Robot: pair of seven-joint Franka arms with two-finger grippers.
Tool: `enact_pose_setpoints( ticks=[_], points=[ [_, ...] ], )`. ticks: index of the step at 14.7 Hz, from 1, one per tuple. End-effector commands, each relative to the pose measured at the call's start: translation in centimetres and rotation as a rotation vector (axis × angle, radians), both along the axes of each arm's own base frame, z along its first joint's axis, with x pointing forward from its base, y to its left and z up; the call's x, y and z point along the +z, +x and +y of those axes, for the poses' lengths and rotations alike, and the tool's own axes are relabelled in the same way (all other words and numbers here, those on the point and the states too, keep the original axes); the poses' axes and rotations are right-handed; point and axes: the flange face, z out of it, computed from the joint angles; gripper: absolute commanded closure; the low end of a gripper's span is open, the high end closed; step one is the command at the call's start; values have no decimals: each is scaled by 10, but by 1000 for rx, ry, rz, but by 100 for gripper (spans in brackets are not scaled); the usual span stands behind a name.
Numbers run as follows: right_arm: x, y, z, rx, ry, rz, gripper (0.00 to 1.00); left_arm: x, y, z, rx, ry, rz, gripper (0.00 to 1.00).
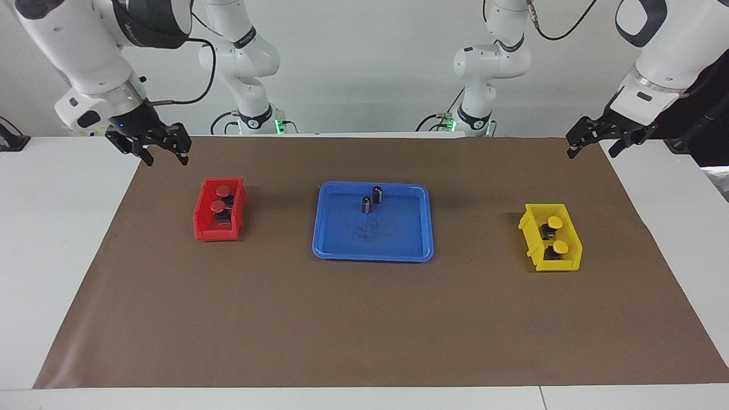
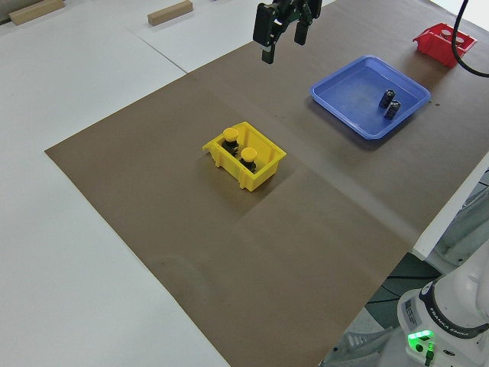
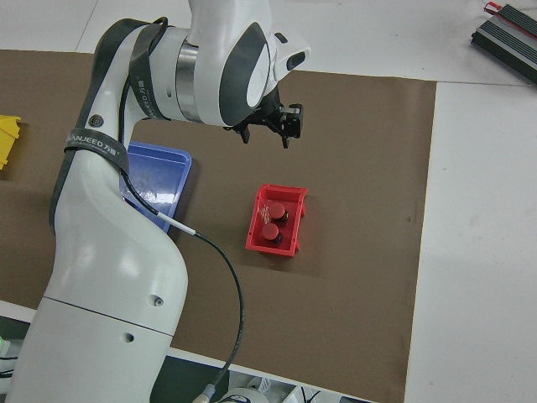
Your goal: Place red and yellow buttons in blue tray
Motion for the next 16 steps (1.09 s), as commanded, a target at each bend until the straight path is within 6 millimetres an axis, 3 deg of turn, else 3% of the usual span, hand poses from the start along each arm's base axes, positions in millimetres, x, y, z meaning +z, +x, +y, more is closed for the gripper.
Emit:
enact_pose_setpoints(
  ticks=[1,3,6,12,16],
  points=[
    [-50,-9,1,-21,4,1,26,1,-9,-16,-34,-8,-1,0],
    [-91,-8,1,-25,3,11,28,0,-11,-17,-36,-7,13,0],
    [-141,-23,2,-27,1,0,37,-1,-13,-9,-22,-7,19,0],
    [-185,-38,3,-25,-1,-6,39,-1,-12,7,6,-8,19,0],
    [-196,-48,3,-21,0,3,39,-1,-12,9,12,-7,19,0]
  ],
)
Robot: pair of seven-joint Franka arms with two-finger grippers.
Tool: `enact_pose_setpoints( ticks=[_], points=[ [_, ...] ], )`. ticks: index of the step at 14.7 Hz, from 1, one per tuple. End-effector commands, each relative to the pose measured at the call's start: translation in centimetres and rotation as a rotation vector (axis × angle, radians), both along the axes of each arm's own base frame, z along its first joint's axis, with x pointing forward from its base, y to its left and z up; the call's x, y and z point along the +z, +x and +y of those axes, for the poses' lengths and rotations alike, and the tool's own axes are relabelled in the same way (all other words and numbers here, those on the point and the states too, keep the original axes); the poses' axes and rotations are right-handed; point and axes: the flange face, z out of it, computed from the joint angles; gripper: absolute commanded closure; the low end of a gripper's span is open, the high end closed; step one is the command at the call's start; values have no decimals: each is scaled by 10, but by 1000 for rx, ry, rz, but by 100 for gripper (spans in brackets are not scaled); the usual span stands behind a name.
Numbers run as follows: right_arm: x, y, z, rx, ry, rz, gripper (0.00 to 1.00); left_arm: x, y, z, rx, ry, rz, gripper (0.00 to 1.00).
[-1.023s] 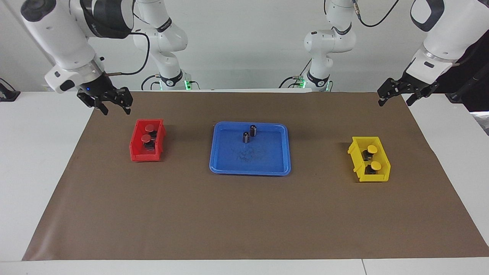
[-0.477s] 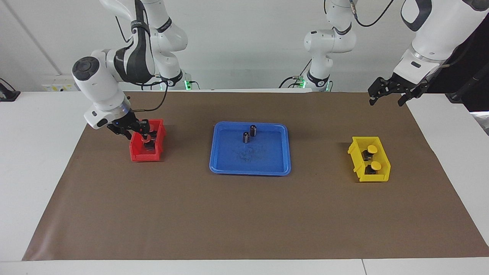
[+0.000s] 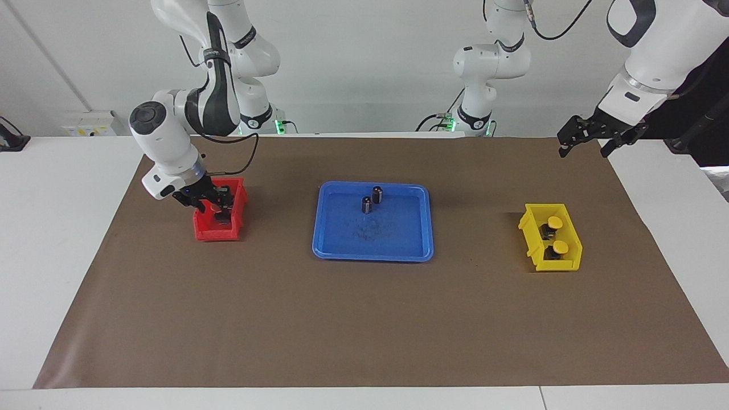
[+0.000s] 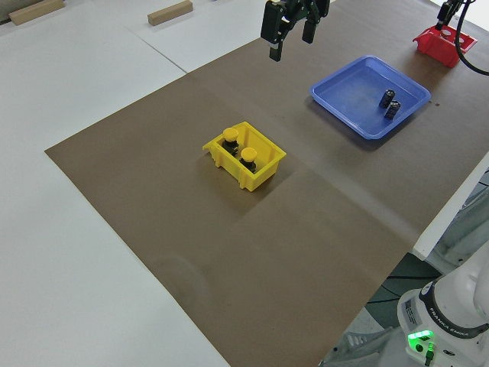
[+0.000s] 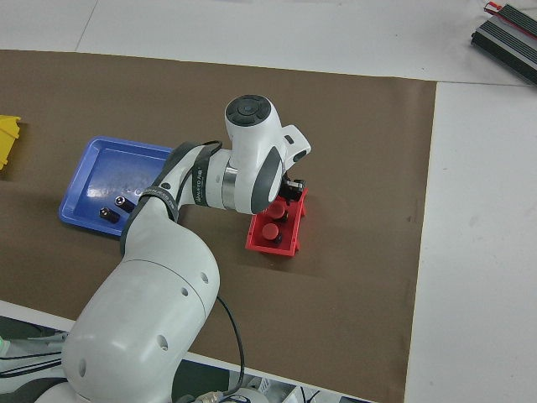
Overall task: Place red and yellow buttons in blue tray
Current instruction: 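Reach into the red bin and grasp a red button with the right gripper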
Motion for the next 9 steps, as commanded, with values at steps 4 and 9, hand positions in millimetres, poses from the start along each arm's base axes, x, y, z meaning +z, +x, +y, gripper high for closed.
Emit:
enact_pose_setpoints(
  ticks=[4,9],
  points=[
    [-4,-18,1,1,4,-5,39,1,-10,3,0,-8,5,0],
    [-9,-23,-1,27,8,-7,45,2,-11,-1,-8,-8,14,0]
  ],
)
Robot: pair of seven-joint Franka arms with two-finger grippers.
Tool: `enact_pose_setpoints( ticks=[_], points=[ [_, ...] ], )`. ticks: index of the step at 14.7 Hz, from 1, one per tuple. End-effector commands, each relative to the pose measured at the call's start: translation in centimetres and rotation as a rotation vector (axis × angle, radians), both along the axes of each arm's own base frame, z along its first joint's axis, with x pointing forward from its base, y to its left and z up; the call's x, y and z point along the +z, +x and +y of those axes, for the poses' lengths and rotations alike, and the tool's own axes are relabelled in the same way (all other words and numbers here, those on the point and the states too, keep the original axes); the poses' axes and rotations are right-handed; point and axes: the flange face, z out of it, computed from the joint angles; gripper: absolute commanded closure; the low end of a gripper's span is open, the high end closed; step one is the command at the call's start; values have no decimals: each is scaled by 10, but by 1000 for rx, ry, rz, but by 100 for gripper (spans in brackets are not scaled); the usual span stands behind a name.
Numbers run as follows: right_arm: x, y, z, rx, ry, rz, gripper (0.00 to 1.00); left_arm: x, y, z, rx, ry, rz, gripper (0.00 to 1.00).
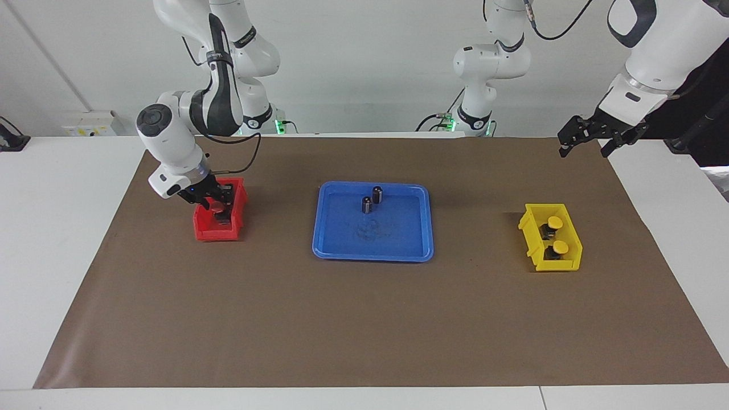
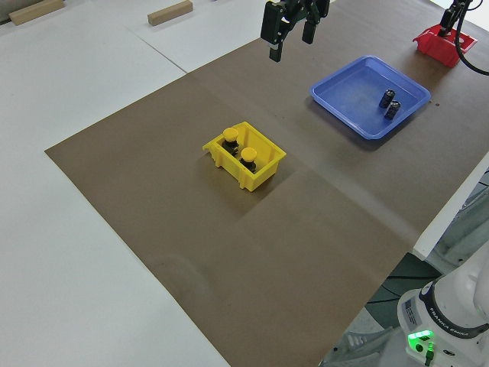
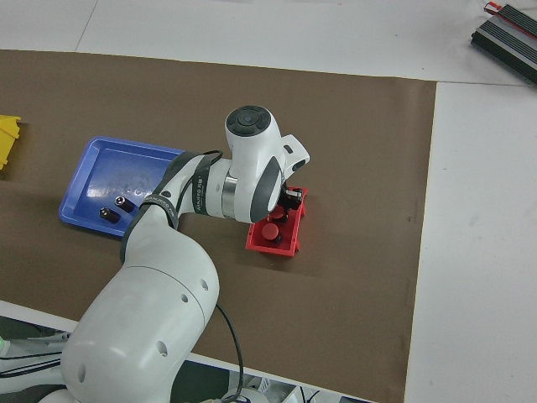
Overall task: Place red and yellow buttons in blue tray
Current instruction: 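Reach into the red bin and grasp a red button with the right gripper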
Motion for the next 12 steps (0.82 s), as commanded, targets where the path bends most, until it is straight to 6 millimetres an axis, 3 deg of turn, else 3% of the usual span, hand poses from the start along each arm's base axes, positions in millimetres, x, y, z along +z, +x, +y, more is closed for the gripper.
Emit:
enact_pose_setpoints(
  ticks=[1,5,9,11,12],
  points=[
    [-1,-11,-2,16,5,-19,47,2,-11,-3,-9,-7,13,0],
    [-5,-15,-3,18,3,-36,51,3,-10,1,-4,-8,7,0],
    [-1,-10,-2,26,-6,-36,75,2,-10,1,-3,-8,9,0],
    [18,9,-3,30,-9,-25,75,1,-11,1,-1,-7,15,0],
    [38,25,-3,32,-8,-2,75,2,-11,2,-1,-8,15,0]
  ],
)
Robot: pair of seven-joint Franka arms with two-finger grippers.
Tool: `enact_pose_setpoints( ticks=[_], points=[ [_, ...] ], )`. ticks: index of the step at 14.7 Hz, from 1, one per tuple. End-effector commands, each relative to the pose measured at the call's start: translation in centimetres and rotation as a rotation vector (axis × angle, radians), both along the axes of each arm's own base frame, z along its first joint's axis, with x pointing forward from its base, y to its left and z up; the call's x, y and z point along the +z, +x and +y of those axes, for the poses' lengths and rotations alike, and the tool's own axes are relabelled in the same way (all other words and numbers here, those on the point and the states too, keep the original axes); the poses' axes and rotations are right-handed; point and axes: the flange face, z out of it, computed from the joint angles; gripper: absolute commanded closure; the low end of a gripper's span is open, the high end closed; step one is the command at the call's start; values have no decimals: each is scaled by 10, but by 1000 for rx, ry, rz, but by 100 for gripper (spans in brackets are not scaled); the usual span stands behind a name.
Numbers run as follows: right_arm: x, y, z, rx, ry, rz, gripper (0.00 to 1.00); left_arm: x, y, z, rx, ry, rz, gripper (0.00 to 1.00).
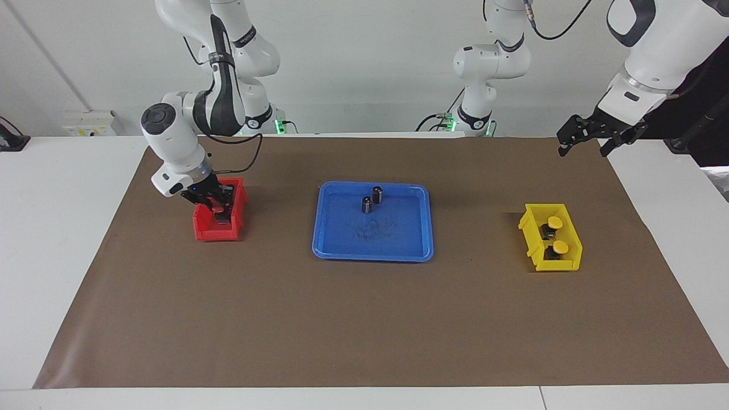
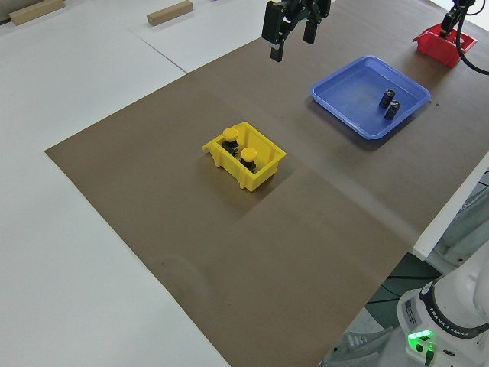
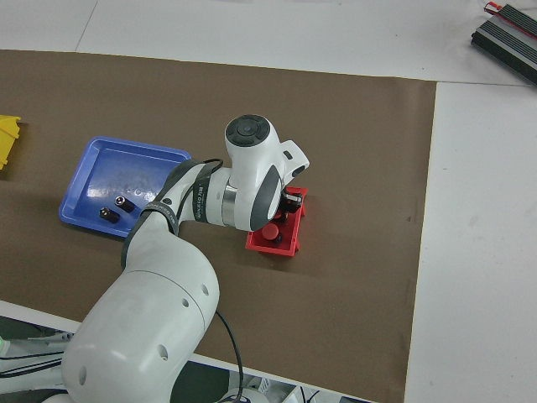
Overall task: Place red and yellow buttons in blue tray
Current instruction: 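Carry the red button over the blue tray with the right gripper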
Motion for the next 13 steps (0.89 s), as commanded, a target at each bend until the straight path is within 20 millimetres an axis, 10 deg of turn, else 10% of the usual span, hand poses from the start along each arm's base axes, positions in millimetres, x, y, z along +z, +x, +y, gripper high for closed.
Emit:
enact_pose_setpoints(
  ticks=[1,5,9,13],
  points=[
    [48,36,-2,26,-5,51,75,1,-9,3,2,-8,9,0],
    [123,82,29,52,9,103,75,0,-10,6,2,-8,11,0],
    [162,102,164,-68,-17,35,74,-2,-11,11,12,-8,17,0],
    [148,99,298,-151,58,-61,74,-5,-13,12,13,-8,18,0]
  ],
)
